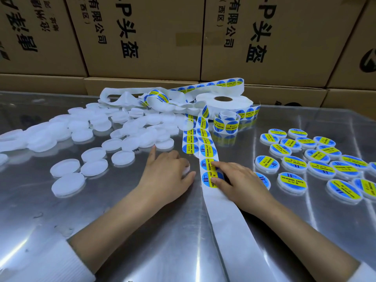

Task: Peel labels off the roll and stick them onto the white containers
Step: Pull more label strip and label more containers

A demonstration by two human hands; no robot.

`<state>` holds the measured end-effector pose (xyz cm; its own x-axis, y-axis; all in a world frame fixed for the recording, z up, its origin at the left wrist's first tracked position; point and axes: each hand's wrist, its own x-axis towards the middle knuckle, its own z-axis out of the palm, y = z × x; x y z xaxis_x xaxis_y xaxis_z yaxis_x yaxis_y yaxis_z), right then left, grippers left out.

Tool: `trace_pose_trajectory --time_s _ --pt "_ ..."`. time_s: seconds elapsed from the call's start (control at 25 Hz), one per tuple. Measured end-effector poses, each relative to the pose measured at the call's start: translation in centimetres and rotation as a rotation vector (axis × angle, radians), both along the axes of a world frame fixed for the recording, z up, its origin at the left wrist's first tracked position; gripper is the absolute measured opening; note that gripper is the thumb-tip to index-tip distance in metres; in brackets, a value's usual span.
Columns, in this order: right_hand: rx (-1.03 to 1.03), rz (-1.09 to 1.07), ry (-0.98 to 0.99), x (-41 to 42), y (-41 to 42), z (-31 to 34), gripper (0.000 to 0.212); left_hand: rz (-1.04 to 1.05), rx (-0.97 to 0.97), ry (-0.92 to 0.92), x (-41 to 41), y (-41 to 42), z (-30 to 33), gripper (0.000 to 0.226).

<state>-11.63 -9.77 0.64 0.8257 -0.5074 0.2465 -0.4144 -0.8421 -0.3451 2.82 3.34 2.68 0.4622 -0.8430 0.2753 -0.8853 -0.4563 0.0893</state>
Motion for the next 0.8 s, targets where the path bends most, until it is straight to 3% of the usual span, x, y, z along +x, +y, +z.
trace_pose_trajectory --time_s 0.08,0.2,0.56,0.72,0.8 --pt "0.006 -0.007 -0.014 0.0 0.1 0.0 0.045 -0.078 -0.1 0.098 -0.8 -0.2 -0.2 0.034" --pt "0.0 -0.001 -0.037 0.1 0.1 -0.1 0.038 -0.279 -0.174 0.295 -1.6 -1.0 -1.2 0.056" --pt "0.111 0.007 -0.163 -0.2 0.5 0.1 0.031 -0.309 -0.223 0.313 -1.2 -1.4 -2.6 0.047" --pt "0.072 0.022 -0.181 -0.3 0.6 0.2 0.027 -0.335 -0.178 0.28 -1.1 -1.3 -2.5 0.042" --pt "0.009 0.037 -0.174 -0.4 0.4 0.3 0.021 -0.359 -0.144 0.26 -1.1 -1.1 -2.3 0.05"
